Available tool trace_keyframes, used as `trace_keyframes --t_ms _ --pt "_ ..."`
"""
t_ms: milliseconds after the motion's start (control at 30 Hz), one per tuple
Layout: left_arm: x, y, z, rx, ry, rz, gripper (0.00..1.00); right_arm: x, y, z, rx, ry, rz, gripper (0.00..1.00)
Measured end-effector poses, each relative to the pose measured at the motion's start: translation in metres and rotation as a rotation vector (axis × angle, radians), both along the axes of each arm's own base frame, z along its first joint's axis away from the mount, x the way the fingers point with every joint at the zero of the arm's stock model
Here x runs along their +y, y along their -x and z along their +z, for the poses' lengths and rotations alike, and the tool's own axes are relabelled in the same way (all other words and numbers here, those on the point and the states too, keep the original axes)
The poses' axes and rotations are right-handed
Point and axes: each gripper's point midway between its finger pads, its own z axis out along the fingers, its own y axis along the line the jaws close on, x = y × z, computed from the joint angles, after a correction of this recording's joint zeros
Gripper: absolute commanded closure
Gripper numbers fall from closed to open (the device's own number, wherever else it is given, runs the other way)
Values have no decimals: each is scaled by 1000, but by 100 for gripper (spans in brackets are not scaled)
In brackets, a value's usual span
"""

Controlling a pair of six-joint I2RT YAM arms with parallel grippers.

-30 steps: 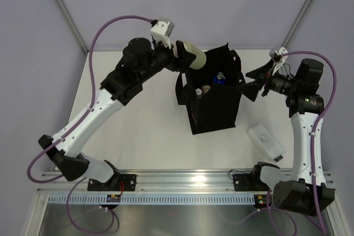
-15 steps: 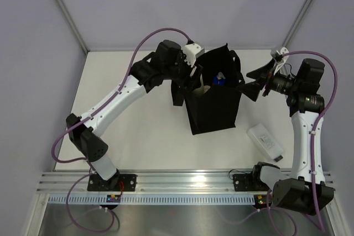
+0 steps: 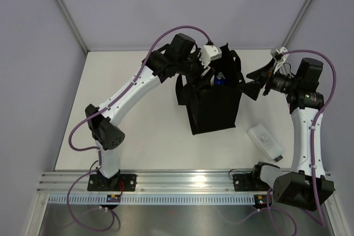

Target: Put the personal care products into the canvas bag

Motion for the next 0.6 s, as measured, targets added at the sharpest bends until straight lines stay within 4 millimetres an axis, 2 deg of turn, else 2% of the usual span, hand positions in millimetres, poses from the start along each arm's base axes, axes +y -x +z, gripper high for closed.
trace_keyframes --t_ms 67,133,167,300,600 --pt "-1 -1 -1 -5 2 -2 61 0 -1 -1 5 -3 3 1" --pt "-1 -2 -1 -8 6 -1 63 0 -1 -2 6 -3 5 1" --pt "-1 -1 0 -10 8 -1 72 0 -1 -2 7 -4 6 1" --pt "4 -3 0 -17 -19 23 83 -2 -4 -4 16 -6 2 0" --pt "15 1 -1 -25 -74 36 83 -4 -8 -9 35 -12 0 1"
